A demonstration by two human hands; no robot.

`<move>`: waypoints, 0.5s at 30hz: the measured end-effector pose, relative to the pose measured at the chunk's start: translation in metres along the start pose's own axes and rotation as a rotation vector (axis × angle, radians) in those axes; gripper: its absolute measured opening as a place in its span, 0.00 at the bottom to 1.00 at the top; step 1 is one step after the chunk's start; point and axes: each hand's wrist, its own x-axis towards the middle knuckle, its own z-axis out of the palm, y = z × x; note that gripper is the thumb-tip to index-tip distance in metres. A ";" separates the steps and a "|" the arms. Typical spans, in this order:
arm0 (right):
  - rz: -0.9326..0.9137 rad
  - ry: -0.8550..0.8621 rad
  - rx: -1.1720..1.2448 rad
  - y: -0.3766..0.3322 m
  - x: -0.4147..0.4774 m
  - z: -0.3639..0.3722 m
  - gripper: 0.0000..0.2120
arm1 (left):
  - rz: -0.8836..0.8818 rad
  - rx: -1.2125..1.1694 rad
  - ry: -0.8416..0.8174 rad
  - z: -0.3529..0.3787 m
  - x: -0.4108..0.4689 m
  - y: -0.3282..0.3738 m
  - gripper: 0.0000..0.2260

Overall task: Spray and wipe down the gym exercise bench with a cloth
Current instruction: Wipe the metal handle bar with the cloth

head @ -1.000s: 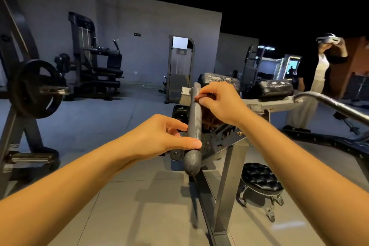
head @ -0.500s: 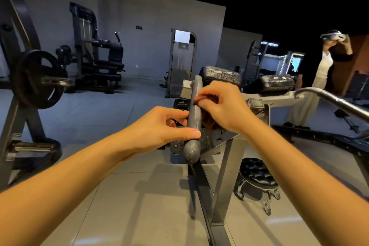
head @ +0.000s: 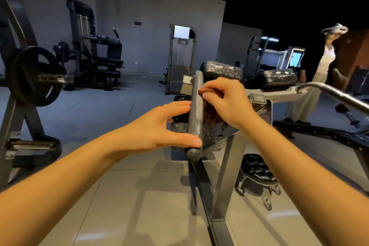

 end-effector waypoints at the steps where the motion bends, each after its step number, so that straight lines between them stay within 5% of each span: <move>1: -0.045 -0.019 0.031 -0.010 -0.023 -0.006 0.07 | 0.019 0.006 0.001 0.001 0.000 0.000 0.25; 6: -0.235 -0.125 0.062 -0.030 -0.055 -0.023 0.07 | 0.070 -0.004 0.012 -0.003 0.005 -0.013 0.26; 9: -0.136 -0.081 -0.055 -0.005 0.008 -0.007 0.06 | 0.083 0.023 0.025 -0.003 0.007 -0.020 0.28; 12: -0.002 -0.070 -0.146 0.020 0.067 0.007 0.07 | 0.034 0.069 0.036 -0.002 0.008 -0.026 0.44; 15: 0.041 -0.079 -0.171 0.016 0.063 0.008 0.07 | 0.047 0.045 0.032 -0.001 0.007 -0.028 0.44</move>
